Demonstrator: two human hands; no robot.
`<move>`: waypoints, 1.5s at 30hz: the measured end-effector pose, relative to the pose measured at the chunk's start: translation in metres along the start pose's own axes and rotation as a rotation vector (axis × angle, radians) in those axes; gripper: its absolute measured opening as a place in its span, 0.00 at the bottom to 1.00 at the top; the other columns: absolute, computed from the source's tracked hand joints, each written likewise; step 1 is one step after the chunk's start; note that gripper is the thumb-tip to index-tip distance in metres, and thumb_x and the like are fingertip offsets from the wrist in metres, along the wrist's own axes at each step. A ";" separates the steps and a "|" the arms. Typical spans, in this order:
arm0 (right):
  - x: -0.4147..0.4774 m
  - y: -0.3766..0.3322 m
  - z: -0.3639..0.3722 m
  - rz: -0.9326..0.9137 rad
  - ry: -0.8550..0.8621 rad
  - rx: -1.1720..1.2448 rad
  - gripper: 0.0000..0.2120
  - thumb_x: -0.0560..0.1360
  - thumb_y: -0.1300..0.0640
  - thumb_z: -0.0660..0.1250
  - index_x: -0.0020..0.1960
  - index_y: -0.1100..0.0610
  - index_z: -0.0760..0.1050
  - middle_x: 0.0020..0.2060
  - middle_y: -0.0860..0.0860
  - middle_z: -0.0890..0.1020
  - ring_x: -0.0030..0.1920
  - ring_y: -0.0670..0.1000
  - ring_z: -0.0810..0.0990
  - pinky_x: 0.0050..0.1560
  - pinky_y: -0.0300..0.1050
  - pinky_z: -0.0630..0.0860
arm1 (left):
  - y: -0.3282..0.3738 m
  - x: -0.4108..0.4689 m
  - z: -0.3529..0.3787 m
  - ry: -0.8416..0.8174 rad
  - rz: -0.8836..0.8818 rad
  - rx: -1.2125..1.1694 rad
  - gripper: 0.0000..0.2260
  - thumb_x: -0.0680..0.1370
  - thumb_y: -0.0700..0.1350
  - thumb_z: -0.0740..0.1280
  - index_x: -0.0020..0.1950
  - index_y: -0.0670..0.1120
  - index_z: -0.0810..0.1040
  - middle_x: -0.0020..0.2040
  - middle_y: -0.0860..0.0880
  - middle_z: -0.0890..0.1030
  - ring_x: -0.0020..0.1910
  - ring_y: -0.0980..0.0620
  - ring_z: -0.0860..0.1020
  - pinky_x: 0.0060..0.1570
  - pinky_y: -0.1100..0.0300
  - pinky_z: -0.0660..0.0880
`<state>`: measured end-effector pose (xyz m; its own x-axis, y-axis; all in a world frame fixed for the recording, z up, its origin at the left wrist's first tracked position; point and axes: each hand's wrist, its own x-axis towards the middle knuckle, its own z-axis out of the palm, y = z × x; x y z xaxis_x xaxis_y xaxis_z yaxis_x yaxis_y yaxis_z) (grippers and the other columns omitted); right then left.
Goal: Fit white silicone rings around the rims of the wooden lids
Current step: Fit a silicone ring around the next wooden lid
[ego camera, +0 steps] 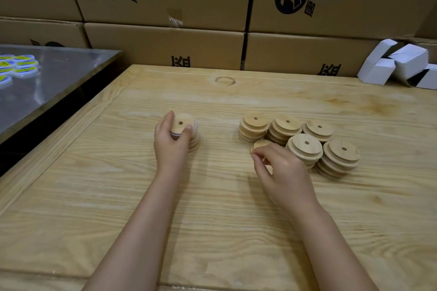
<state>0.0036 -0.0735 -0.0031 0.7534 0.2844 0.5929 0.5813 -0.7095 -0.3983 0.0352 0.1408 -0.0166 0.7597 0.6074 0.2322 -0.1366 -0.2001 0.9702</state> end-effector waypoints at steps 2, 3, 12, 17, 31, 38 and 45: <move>0.000 0.000 0.000 0.011 -0.009 -0.003 0.02 0.74 0.62 0.68 0.44 0.58 0.79 0.39 0.50 0.80 0.39 0.52 0.79 0.38 0.52 0.77 | -0.006 0.003 -0.001 0.000 0.051 0.177 0.29 0.74 0.42 0.71 0.73 0.41 0.64 0.71 0.46 0.65 0.71 0.52 0.63 0.62 0.74 0.55; 0.000 -0.001 -0.001 0.017 -0.014 -0.005 0.02 0.74 0.61 0.67 0.45 0.58 0.79 0.39 0.50 0.80 0.40 0.51 0.79 0.38 0.52 0.76 | -0.009 0.003 -0.001 -0.009 0.086 0.255 0.31 0.73 0.41 0.71 0.73 0.40 0.62 0.71 0.46 0.63 0.72 0.51 0.62 0.60 0.77 0.53; 0.001 -0.003 0.000 0.022 -0.030 -0.025 0.02 0.74 0.62 0.68 0.43 0.59 0.79 0.38 0.50 0.80 0.40 0.52 0.78 0.38 0.49 0.75 | -0.018 0.003 -0.003 -0.025 0.242 0.538 0.30 0.73 0.47 0.70 0.72 0.41 0.65 0.71 0.45 0.66 0.71 0.47 0.62 0.69 0.57 0.56; 0.000 0.000 0.002 0.041 -0.065 -0.149 0.04 0.74 0.59 0.68 0.45 0.60 0.80 0.42 0.52 0.80 0.47 0.53 0.77 0.44 0.45 0.73 | -0.021 0.004 -0.002 -0.119 0.153 0.504 0.30 0.75 0.50 0.69 0.73 0.42 0.63 0.72 0.45 0.65 0.71 0.48 0.63 0.69 0.55 0.59; -0.002 0.008 0.014 0.138 -0.475 -0.367 0.24 0.77 0.41 0.57 0.66 0.56 0.68 0.72 0.56 0.63 0.71 0.54 0.60 0.69 0.45 0.56 | 0.003 -0.025 0.014 0.005 0.947 0.571 0.10 0.74 0.39 0.63 0.53 0.38 0.79 0.47 0.44 0.81 0.47 0.43 0.79 0.58 0.48 0.70; 0.004 -0.004 0.005 0.050 -0.451 -0.238 0.14 0.76 0.47 0.61 0.53 0.54 0.77 0.50 0.48 0.81 0.54 0.52 0.76 0.58 0.46 0.68 | -0.003 -0.046 0.028 -0.584 0.703 0.541 0.11 0.77 0.42 0.64 0.58 0.43 0.78 0.51 0.47 0.81 0.51 0.47 0.78 0.53 0.54 0.73; 0.002 -0.004 0.006 -0.017 -0.496 -0.116 0.09 0.76 0.53 0.61 0.51 0.53 0.78 0.52 0.45 0.81 0.57 0.45 0.75 0.69 0.42 0.57 | -0.008 -0.038 0.029 -0.812 0.506 0.587 0.20 0.75 0.45 0.67 0.67 0.50 0.73 0.68 0.49 0.72 0.68 0.51 0.67 0.69 0.54 0.59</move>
<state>0.0050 -0.0663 -0.0049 0.8158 0.5484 0.1838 0.5780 -0.7609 -0.2949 0.0263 0.0971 -0.0356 0.9203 -0.2842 0.2687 -0.3885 -0.7432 0.5447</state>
